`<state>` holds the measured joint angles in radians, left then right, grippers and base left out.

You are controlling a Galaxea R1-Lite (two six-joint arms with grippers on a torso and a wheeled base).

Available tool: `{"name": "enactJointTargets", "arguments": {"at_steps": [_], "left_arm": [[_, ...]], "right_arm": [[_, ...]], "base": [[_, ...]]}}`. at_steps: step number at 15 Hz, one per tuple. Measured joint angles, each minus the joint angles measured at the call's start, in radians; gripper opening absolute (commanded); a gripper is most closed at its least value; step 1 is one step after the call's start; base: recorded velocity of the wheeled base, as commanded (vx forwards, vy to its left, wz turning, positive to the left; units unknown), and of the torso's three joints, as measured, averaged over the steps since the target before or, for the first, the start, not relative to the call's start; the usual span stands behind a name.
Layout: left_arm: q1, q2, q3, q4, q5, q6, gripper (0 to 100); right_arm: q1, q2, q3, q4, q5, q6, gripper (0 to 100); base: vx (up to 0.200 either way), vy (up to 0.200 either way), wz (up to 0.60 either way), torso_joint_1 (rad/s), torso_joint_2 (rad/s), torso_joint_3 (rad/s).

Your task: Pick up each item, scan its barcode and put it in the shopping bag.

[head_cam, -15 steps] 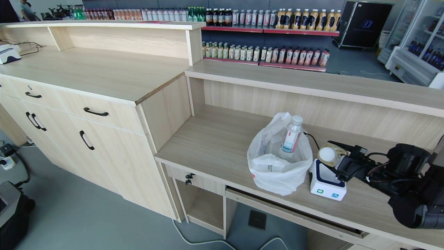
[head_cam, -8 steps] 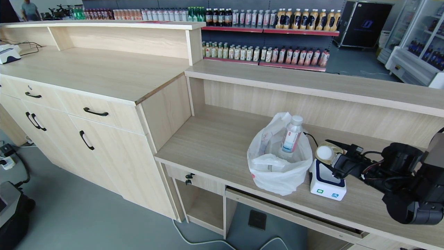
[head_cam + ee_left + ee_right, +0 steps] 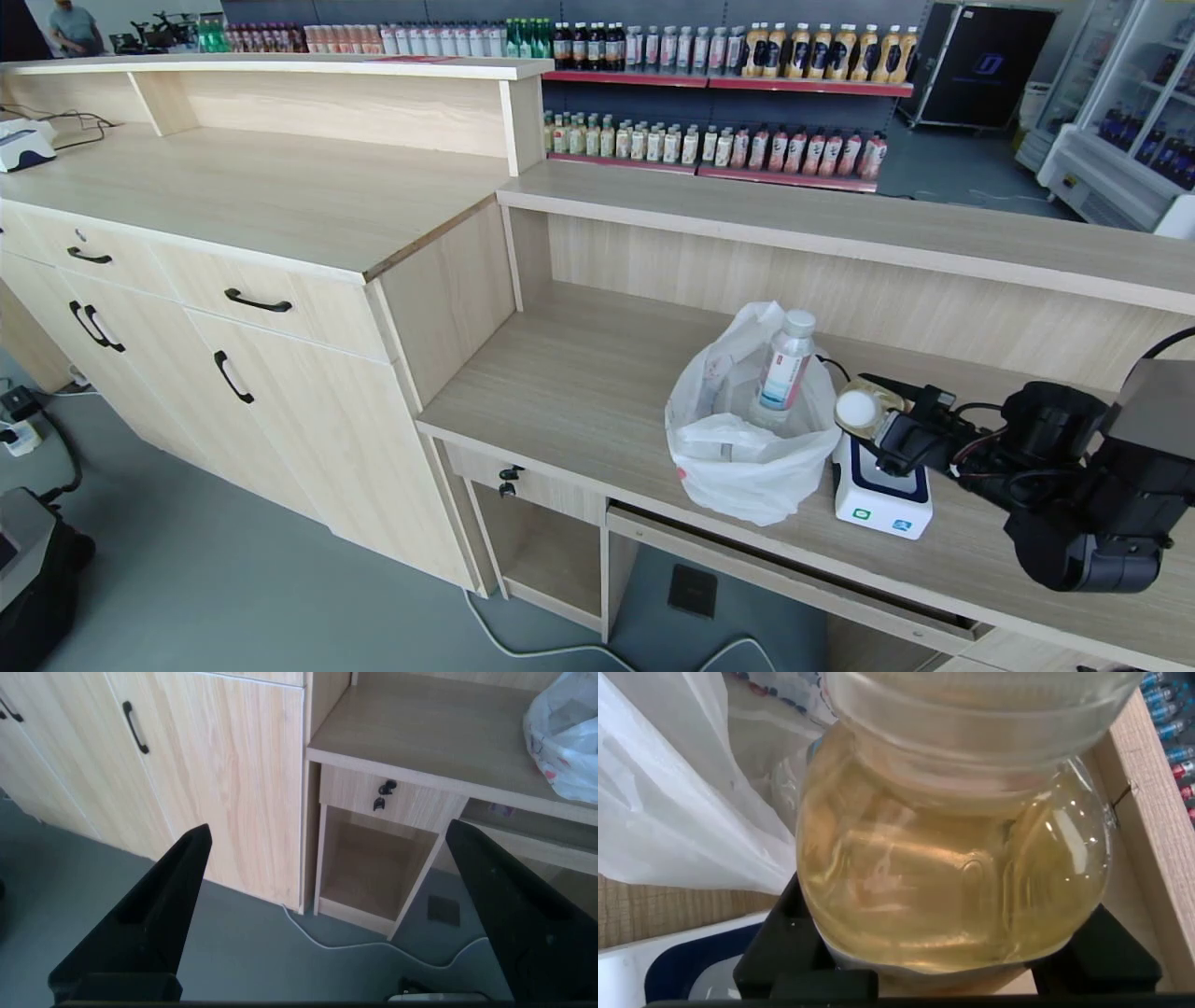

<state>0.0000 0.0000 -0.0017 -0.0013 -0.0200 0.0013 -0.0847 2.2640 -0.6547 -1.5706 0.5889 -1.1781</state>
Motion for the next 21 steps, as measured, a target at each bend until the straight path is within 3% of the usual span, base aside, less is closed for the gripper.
{"name": "enactJointTargets", "arguments": {"at_steps": [12, 17, 21], "left_arm": [[0.0, 0.0, 0.0, 0.0, 0.0, 0.0, 100], [0.0, 0.0, 0.0, 0.0, 0.0, 0.0, 100], [0.0, 0.0, 0.0, 0.0, 0.0, 0.0, 100]], "right_arm": [[0.02, -0.006, 0.001, 0.003, 0.0, 0.052, 0], [-0.019, -0.284, 0.065, 0.058, -0.044, 0.551, 0], [-0.168, -0.63, 0.143, 0.473, -0.189, 0.784, 0]], "base": [[0.0, 0.0, 0.0, 0.0, 0.0, 0.0], [0.0, 0.0, 0.0, 0.0, 0.0, 0.0], [0.0, 0.0, 0.0, 0.0, 0.0, 0.0]]}}
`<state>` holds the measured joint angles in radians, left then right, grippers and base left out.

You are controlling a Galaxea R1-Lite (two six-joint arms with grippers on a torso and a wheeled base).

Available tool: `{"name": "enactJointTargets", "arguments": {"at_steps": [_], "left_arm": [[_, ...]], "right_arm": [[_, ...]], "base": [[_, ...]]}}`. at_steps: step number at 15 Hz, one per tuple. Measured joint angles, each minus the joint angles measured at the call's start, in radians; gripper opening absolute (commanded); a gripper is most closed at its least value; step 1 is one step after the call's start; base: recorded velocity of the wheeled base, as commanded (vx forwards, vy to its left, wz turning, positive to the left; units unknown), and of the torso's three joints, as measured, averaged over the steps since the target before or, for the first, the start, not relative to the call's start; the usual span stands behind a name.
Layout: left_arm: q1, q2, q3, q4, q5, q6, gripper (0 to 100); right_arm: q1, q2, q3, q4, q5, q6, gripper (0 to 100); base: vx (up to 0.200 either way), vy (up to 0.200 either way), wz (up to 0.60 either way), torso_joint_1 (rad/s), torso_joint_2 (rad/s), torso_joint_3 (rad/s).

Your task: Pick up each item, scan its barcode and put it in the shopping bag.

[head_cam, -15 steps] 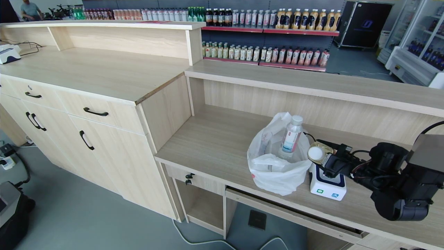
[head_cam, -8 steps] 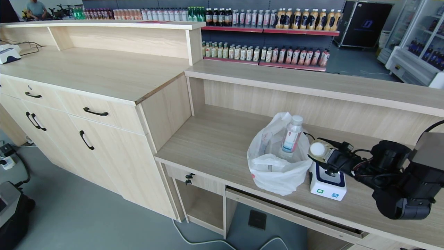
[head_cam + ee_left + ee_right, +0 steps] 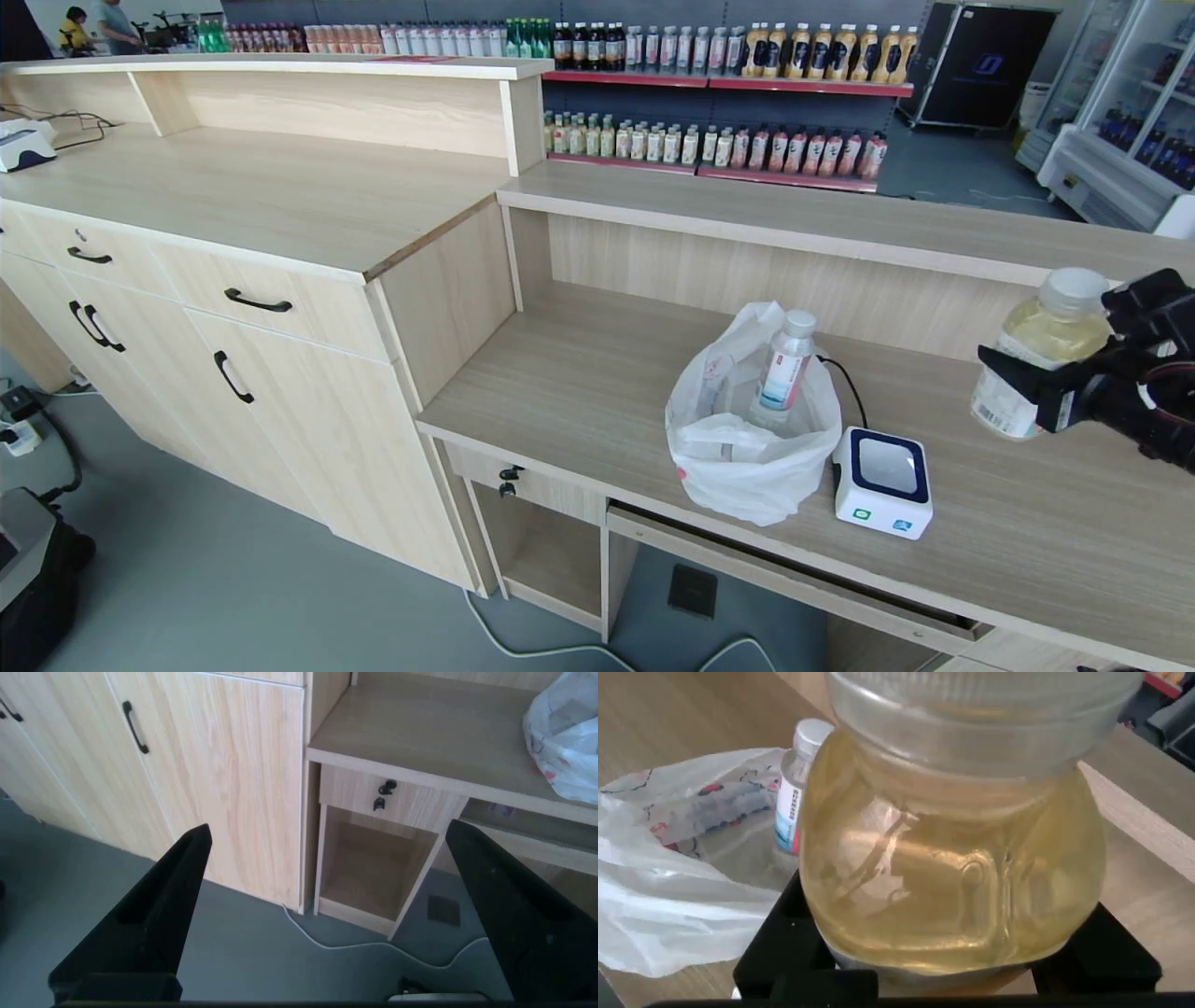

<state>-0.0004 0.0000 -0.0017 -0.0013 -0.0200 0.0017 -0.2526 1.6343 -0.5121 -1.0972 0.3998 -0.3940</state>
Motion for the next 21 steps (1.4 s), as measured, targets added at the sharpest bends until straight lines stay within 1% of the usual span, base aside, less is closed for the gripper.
{"name": "enactJointTargets", "arguments": {"at_steps": [1, 3, 4, 5, 6, 7, 10, 12, 13, 14, 16, 19, 21], "left_arm": [[0.0, 0.0, 0.0, 0.0, 0.0, 0.0, 100], [0.0, 0.0, 0.0, 0.0, 0.0, 0.0, 100], [0.0, 0.0, 0.0, 0.0, 0.0, 0.0, 100], [0.0, 0.0, 0.0, 0.0, 0.0, 0.0, 100], [0.0, 0.0, 0.0, 0.0, 0.0, 0.0, 100], [0.0, 0.0, 0.0, 0.0, 0.0, 0.0, 100], [0.0, 0.0, 0.0, 0.0, 0.0, 0.0, 100], [0.0, 0.0, 0.0, 0.0, 0.0, 0.0, 100], [0.0, 0.0, 0.0, 0.0, 0.0, 0.0, 100], [0.0, 0.0, 0.0, 0.0, 0.0, 0.0, 100], [0.0, 0.0, 0.0, 0.0, 0.0, 0.0, 100], [0.0, 0.0, 0.0, 0.0, 0.0, 0.0, 100], [0.0, 0.0, 0.0, 0.0, 0.0, 0.0, 100]], "right_arm": [[-0.052, -0.08, 0.026, 0.096, -0.119, 0.031, 0], [-0.108, -0.176, 0.052, 0.134, -0.354, 0.055, 0], [-0.116, -0.201, 0.06, 0.15, -0.423, 0.059, 0], [-0.117, -0.22, 0.063, 0.153, -0.446, 0.056, 0], [-0.117, -0.235, 0.065, 0.151, -0.449, 0.037, 0], [-0.117, -0.246, 0.068, 0.156, -0.45, 0.016, 0], [-0.093, -0.273, 0.071, 0.145, -0.407, -0.062, 0], [-0.01, -0.285, 0.07, 0.119, -0.394, -0.08, 0], [0.026, -0.285, 0.067, 0.098, -0.392, -0.082, 0], [0.067, -0.28, 0.066, 0.087, -0.38, -0.076, 0], [0.141, -0.236, 0.061, 0.081, -0.311, -0.04, 0], [0.183, -0.109, 0.044, 0.057, -0.241, 0.029, 0], [0.194, 0.003, 0.03, -0.011, -0.221, 0.06, 0]], "base": [[0.0, 0.0, 0.0, 0.0, 0.0, 0.0], [0.0, 0.0, 0.0, 0.0, 0.0, 0.0], [0.0, 0.0, 0.0, 0.0, 0.0, 0.0], [0.0, 0.0, 0.0, 0.0, 0.0, 0.0], [0.0, 0.0, 0.0, 0.0, 0.0, 0.0], [0.0, 0.0, 0.6, 0.002, 0.0, 0.002], [0.0, 0.0, 0.6, 0.001, 0.0, 0.004], [0.0, 0.0, 0.6, 0.007, 0.0, 0.0], [0.0, 0.0, 0.0, 0.0, 0.0, 0.0], [0.0, 0.0, 0.0, 0.0, 0.0, 0.0], [0.0, 0.0, 0.0, 0.0, 0.0, 0.0], [0.0, 0.0, 0.0, 0.0, 0.0, 0.0], [0.0, 0.0, 0.0, 0.0, 0.0, 0.0]]}}
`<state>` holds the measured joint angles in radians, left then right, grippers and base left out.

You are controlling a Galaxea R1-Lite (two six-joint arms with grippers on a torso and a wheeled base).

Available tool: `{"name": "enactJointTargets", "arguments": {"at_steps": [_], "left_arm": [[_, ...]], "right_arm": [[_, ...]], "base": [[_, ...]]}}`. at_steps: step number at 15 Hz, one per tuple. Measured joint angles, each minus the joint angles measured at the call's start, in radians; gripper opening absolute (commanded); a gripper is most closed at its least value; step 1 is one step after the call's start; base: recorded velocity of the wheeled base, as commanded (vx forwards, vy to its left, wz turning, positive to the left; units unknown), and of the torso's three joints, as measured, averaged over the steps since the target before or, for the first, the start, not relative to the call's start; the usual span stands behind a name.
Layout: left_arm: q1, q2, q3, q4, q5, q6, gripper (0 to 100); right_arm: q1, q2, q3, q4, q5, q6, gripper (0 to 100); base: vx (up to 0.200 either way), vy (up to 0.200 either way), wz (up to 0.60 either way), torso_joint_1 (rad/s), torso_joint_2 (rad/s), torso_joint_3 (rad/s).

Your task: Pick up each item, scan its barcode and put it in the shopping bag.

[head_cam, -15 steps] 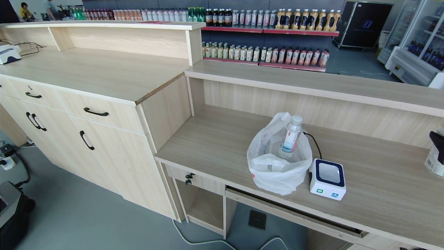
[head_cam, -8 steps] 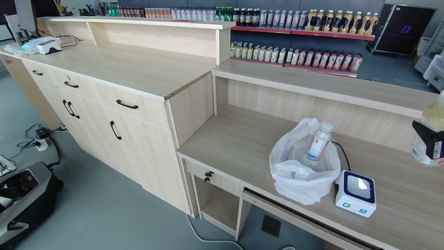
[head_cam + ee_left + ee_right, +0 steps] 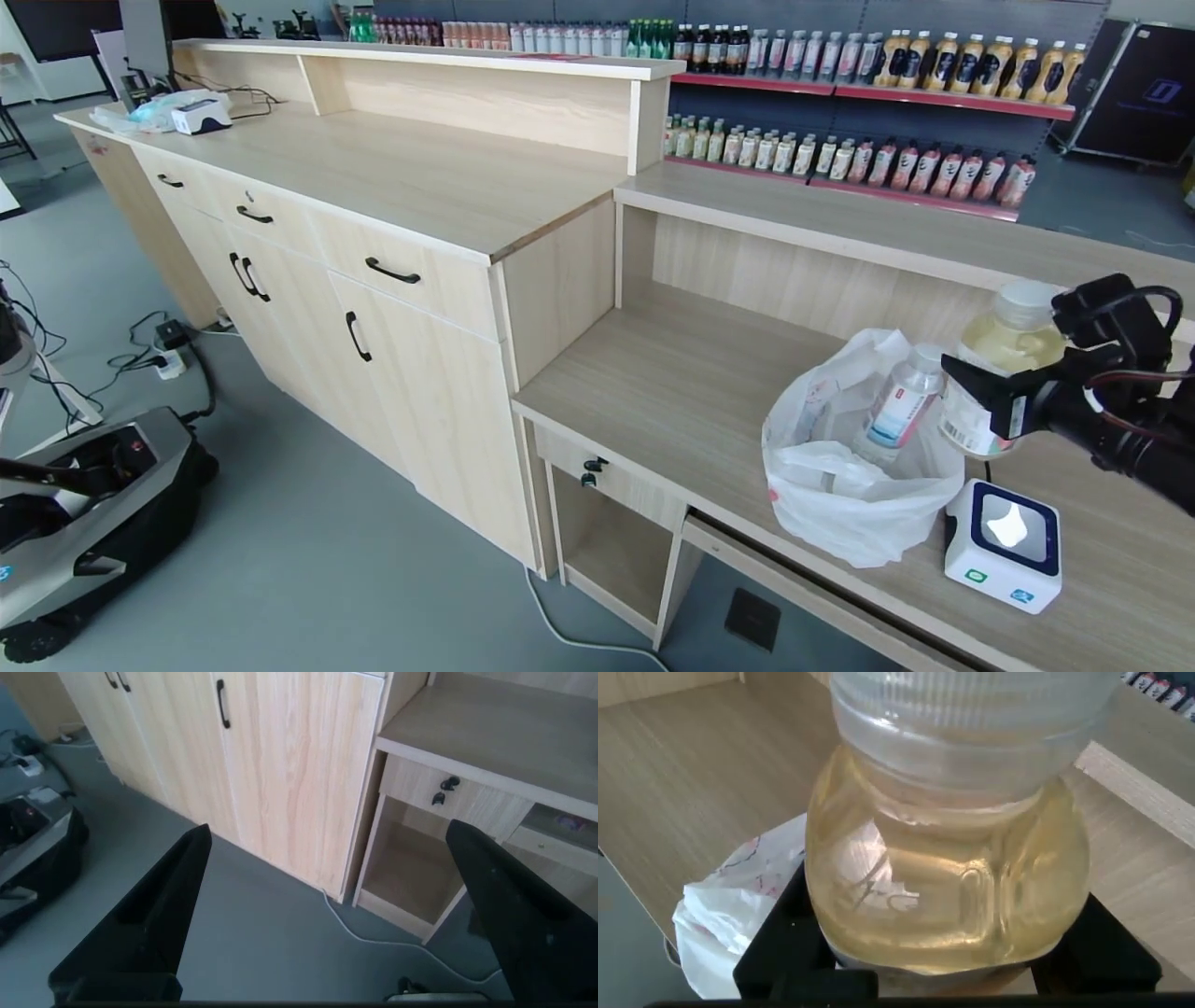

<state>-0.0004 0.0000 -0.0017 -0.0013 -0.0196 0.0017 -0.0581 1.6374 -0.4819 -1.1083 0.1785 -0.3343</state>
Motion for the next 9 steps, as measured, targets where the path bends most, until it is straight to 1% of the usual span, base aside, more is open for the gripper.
{"name": "enactJointTargets", "arguments": {"at_steps": [4, 7, 9], "left_arm": [[0.0, 0.0, 0.0, 0.0, 0.0, 0.0, 100], [0.0, 0.0, 0.0, 0.0, 0.0, 0.0, 100], [0.0, 0.0, 0.0, 0.0, 0.0, 0.0, 100]], "right_arm": [[0.021, 0.198, -0.011, -0.132, 0.072, 0.049, 0], [0.032, 0.308, -0.011, -0.203, 0.079, 0.054, 0], [0.049, 0.374, -0.037, -0.256, 0.081, 0.059, 0]], "base": [[0.0, 0.0, 0.0, 0.0, 0.0, 0.0], [0.0, 0.0, 0.0, 0.0, 0.0, 0.0], [0.0, 0.0, 0.0, 0.0, 0.0, 0.0]]}}
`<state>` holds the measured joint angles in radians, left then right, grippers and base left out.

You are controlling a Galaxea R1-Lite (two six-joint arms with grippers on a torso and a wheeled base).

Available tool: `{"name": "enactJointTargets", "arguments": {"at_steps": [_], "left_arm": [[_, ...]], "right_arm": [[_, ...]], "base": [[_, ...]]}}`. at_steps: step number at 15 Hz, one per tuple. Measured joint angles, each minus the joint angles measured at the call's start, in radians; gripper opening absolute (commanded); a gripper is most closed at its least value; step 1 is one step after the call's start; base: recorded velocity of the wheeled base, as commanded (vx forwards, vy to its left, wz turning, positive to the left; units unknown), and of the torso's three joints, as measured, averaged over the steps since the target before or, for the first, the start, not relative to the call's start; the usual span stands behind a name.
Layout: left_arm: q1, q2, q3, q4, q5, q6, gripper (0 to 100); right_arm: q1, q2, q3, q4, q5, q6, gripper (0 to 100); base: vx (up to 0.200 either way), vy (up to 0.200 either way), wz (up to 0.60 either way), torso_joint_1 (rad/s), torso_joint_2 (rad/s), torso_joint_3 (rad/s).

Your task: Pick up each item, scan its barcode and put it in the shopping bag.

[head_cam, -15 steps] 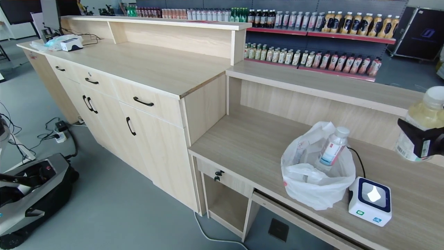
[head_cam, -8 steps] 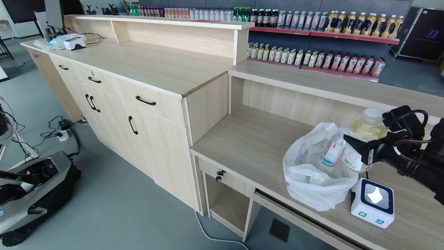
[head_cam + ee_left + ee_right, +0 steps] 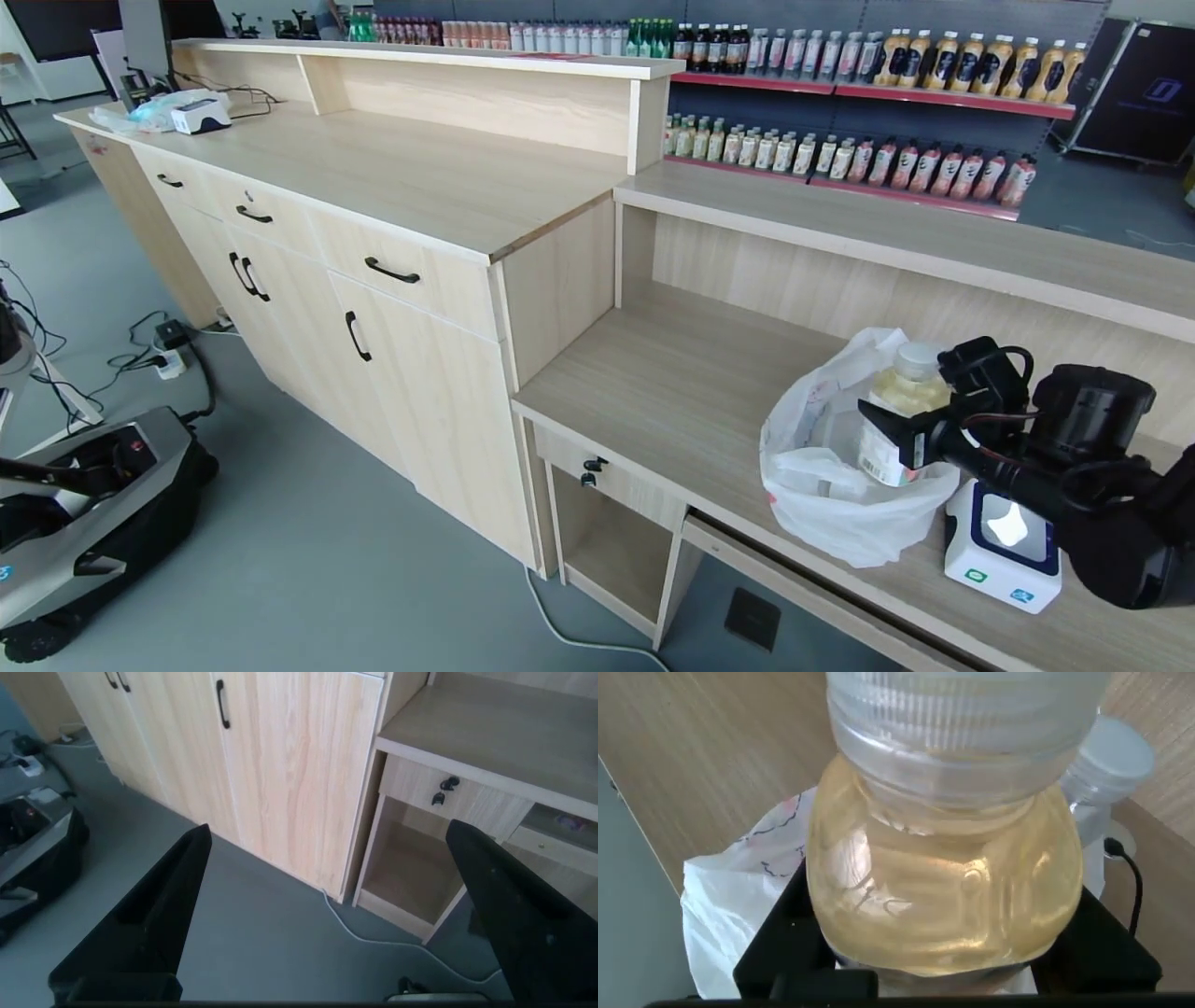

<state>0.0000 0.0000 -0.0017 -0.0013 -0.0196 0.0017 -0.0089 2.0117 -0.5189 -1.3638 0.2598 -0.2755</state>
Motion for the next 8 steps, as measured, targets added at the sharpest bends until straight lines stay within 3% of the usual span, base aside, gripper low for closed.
{"name": "enactJointTargets", "arguments": {"at_steps": [8], "left_arm": [[0.0, 0.0, 0.0, 0.0, 0.0, 0.0, 100]], "right_arm": [[0.04, 0.184, -0.104, -0.089, 0.001, 0.007, 0]], "base": [[0.0, 0.0, 0.0, 0.0, 0.0, 0.0]]}}
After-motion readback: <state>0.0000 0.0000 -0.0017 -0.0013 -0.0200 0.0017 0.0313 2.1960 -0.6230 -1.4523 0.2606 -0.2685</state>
